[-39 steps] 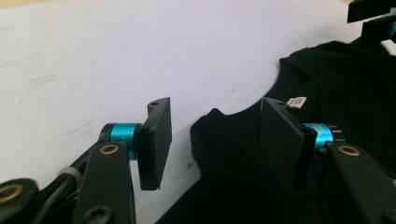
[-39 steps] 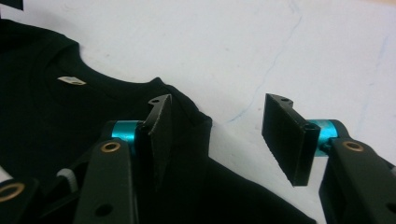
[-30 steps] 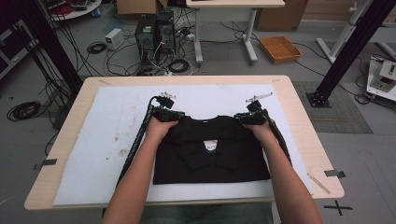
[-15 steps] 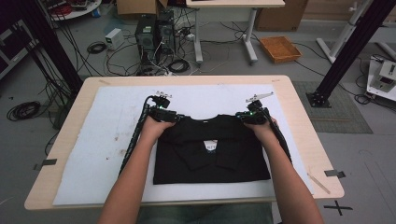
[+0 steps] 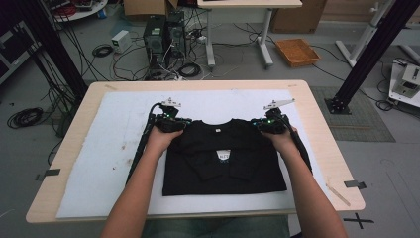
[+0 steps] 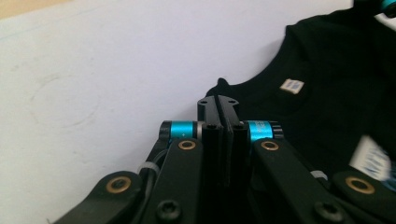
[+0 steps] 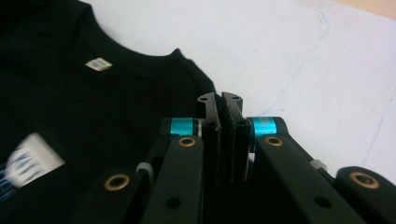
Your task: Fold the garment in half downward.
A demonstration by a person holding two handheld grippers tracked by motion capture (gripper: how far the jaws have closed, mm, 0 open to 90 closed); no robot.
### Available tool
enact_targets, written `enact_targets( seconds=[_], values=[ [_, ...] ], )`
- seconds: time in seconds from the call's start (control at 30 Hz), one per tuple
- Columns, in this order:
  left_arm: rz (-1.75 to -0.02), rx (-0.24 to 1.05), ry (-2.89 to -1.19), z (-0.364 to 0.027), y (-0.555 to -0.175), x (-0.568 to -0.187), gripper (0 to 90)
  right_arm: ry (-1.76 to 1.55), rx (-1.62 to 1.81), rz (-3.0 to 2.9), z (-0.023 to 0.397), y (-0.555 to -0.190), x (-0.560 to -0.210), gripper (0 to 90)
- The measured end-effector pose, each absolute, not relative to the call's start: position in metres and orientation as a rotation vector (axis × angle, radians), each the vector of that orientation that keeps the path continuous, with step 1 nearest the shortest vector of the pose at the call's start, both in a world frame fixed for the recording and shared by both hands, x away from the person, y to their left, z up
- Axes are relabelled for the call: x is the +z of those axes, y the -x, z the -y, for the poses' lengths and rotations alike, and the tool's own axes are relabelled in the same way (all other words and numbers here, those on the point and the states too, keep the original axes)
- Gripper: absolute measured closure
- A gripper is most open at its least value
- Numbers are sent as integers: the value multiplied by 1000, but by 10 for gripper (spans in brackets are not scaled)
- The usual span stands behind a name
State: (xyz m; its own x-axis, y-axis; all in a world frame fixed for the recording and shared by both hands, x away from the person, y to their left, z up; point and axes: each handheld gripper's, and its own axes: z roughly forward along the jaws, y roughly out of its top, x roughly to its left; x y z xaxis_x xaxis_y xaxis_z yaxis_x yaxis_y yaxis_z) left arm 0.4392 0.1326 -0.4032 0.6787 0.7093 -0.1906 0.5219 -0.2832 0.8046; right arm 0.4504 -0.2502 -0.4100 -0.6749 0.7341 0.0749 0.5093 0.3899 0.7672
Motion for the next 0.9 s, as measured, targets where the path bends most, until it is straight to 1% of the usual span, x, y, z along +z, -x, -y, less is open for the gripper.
enact_targets(
  seconds=[0.17,0.3,0.4,0.5,0.53,0.67,0.7,0.73,0.77,0.87,0.9],
  values=[
    [-861,204,-1886,-147,-410,-396,877,-1027,1278,-2354,263,-419,-401,867],
    [-775,193,-1874,-152,-382,-397,877,-972,1368,-2349,272,-392,-399,868],
    [-730,171,-1854,-157,-356,-404,877,-919,1405,-2358,278,-370,-404,867],
    [-700,134,-1871,-161,-335,-415,877,-882,1423,-2371,283,-349,-411,867],
    [-700,113,-1865,-163,-329,-417,877,-873,1424,-2376,285,-342,-413,868],
    [-690,96,-1883,-169,-312,-425,874,-852,1422,-2397,290,-318,-423,865],
    [-690,96,-1883,-169,-312,-425,837,-853,1413,-2404,291,-313,-425,842],
    [-698,101,-1882,-170,-309,-426,837,-853,1413,-2404,291,-313,-425,842],
    [-710,102,-1862,-175,-306,-427,752,-848,1416,-2409,294,-304,-428,718],
    [-746,138,-1848,-182,-306,-423,646,-858,1456,-2365,301,-295,-426,649],
    [-754,150,-1850,-184,-307,-423,608,-875,1456,-2345,303,-292,-424,640]
  ],
)
